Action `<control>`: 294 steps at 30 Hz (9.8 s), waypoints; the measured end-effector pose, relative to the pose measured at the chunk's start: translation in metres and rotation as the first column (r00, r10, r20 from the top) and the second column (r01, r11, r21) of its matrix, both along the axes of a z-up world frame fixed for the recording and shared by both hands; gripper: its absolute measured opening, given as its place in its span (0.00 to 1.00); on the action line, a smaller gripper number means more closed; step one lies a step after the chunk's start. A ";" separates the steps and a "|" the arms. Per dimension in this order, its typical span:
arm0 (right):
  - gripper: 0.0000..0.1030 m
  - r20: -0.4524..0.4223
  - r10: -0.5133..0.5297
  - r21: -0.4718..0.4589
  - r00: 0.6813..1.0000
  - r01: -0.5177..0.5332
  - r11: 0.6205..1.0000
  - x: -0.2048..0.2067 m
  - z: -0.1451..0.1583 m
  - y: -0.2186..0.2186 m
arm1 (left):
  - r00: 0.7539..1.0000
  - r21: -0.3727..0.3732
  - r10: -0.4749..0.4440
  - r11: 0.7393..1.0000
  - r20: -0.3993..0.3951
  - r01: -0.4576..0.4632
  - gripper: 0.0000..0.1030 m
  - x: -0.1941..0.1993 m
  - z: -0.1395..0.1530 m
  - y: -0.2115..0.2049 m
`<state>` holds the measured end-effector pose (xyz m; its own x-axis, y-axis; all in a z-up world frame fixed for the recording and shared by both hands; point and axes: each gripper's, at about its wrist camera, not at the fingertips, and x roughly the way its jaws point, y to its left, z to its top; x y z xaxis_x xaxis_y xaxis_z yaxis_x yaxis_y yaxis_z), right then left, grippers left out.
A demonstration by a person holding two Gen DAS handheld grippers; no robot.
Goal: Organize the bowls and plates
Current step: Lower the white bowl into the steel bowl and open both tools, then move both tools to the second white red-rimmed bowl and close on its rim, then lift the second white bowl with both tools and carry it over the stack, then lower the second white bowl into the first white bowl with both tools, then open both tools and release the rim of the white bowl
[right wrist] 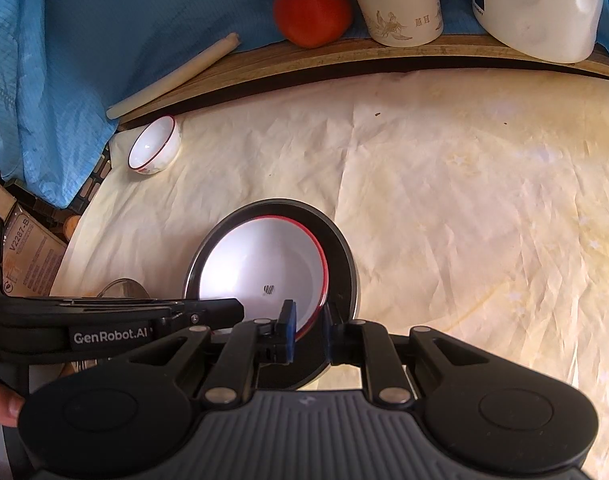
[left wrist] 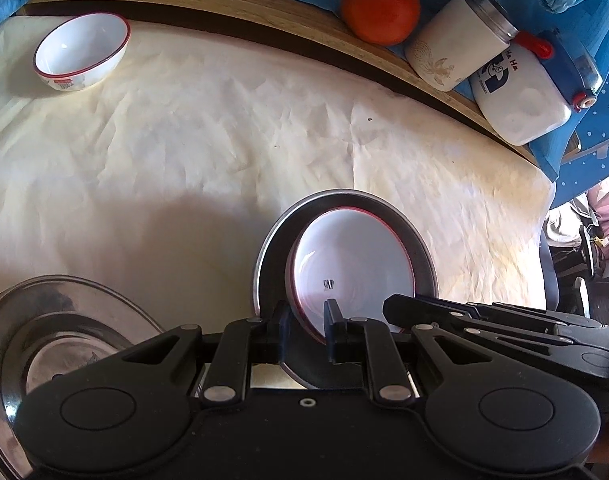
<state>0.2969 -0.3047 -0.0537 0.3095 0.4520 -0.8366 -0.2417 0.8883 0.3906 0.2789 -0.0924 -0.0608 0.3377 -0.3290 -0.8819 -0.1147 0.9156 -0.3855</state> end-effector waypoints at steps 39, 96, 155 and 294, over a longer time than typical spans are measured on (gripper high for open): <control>0.54 0.044 -0.038 0.060 0.998 0.035 0.998 -0.005 0.017 -0.007 | 0.998 -0.017 0.018 1.000 0.060 -0.017 0.35 -0.003 0.024 0.015; 1.00 0.130 0.087 0.090 0.988 -0.099 0.991 0.143 -0.007 0.156 | 0.689 0.123 0.709 0.678 0.149 -0.724 0.99 0.049 -0.014 0.197; 0.13 0.104 0.147 0.147 0.984 -0.162 0.976 0.164 -0.030 0.211 | 0.725 -0.051 0.644 0.755 0.243 -0.654 0.13 0.051 -0.013 0.192; 0.17 0.039 -0.049 0.047 0.998 0.047 0.998 0.010 -0.016 -0.020 | 0.997 0.040 0.038 0.998 0.062 -0.041 0.18 -0.009 0.022 -0.011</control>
